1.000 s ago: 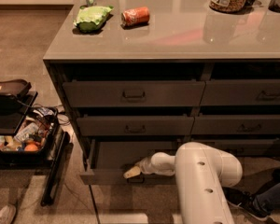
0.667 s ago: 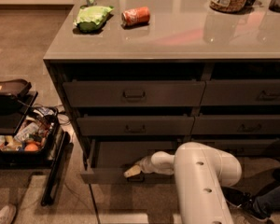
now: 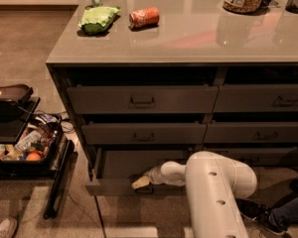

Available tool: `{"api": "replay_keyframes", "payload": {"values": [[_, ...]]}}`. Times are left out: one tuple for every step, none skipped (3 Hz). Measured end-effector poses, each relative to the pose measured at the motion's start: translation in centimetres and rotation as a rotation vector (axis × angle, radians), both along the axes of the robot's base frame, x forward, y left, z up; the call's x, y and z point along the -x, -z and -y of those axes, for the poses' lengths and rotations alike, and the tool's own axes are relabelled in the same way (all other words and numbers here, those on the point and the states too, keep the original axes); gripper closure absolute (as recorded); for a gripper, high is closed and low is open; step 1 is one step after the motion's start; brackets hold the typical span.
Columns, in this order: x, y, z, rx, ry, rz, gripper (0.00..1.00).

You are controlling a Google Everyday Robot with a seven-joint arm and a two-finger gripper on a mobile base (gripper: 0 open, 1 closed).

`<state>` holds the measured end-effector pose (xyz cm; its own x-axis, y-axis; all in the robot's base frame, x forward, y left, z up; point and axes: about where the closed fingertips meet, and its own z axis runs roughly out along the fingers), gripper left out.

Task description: Close bottom drawer

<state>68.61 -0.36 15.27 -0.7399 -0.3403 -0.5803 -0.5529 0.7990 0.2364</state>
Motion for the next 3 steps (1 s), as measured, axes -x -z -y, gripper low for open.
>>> {"api": "replay_keyframes", "payload": {"values": [[0.0,0.0,0.0,0.0,0.0,0.0,0.35],[0.05,-0.46,-0.03,0.003,0.001,0.003,0.12],[0.05,-0.89,-0.04,0.003,0.001,0.003,0.0]]}}
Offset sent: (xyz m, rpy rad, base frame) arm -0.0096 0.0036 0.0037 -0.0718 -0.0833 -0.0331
